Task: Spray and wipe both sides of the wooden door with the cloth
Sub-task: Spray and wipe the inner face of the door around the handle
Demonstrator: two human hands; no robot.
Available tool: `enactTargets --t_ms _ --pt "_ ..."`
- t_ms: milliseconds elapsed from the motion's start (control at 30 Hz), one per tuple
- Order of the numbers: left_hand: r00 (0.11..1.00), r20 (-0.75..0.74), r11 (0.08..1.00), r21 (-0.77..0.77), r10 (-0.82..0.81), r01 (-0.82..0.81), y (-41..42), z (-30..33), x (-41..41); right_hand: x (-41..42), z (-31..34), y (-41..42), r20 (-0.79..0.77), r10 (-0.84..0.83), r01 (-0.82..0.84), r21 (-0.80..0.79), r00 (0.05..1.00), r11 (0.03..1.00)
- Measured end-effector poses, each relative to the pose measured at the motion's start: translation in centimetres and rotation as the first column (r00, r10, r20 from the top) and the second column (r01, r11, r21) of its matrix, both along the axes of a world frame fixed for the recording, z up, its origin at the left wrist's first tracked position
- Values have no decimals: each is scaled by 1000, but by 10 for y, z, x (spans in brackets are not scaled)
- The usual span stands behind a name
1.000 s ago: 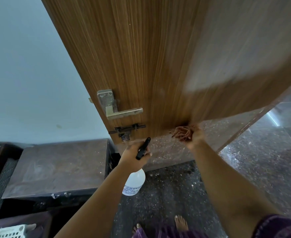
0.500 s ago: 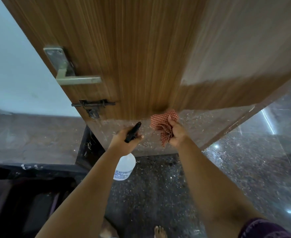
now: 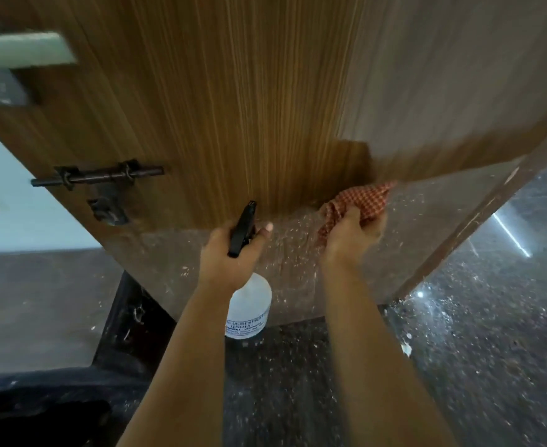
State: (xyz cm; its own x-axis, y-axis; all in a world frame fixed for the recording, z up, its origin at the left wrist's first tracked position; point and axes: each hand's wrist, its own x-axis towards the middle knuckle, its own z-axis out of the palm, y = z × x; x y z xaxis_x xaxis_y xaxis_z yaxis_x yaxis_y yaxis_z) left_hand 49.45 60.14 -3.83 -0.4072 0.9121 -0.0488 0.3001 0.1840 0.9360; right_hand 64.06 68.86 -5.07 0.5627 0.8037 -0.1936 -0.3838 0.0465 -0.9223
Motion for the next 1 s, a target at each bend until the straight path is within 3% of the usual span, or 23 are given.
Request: enactTargets --t_ms 167,467,533,600,667,700,833,1000 --pt "995 73 976 212 -61 44 20 -28 7 -8 -37 18 58 -135 111 306 989 945" --pt "988 -138 917 380 -69 117 37 -76 12 -33 -85 20 193 -229 15 733 954 681" --pt "981 -187 897 423 -57 132 33 -81 11 -29 -84 17 136 -197 33 739 971 673" --pt "976 -209 886 440 -60 149 30 -84 11 -15 -79 22 -64 -43 75 666 997 742" --pt "967 -228 900 389 -114 198 28 -90 13 14 -80 28 -305 146 80 618 941 782" --pt "964 -229 906 365 -137 215 29 -91 13 31 -80 35 -345 207 61 628 916 776" --pt "920 -341 917 271 -192 292 33 -96 21 97 -93 48 -438 125 185 599 890 779" --pt "916 -335 902 285 -223 324 44 -94 33 146 -98 59 -462 84 228 579 883 783"
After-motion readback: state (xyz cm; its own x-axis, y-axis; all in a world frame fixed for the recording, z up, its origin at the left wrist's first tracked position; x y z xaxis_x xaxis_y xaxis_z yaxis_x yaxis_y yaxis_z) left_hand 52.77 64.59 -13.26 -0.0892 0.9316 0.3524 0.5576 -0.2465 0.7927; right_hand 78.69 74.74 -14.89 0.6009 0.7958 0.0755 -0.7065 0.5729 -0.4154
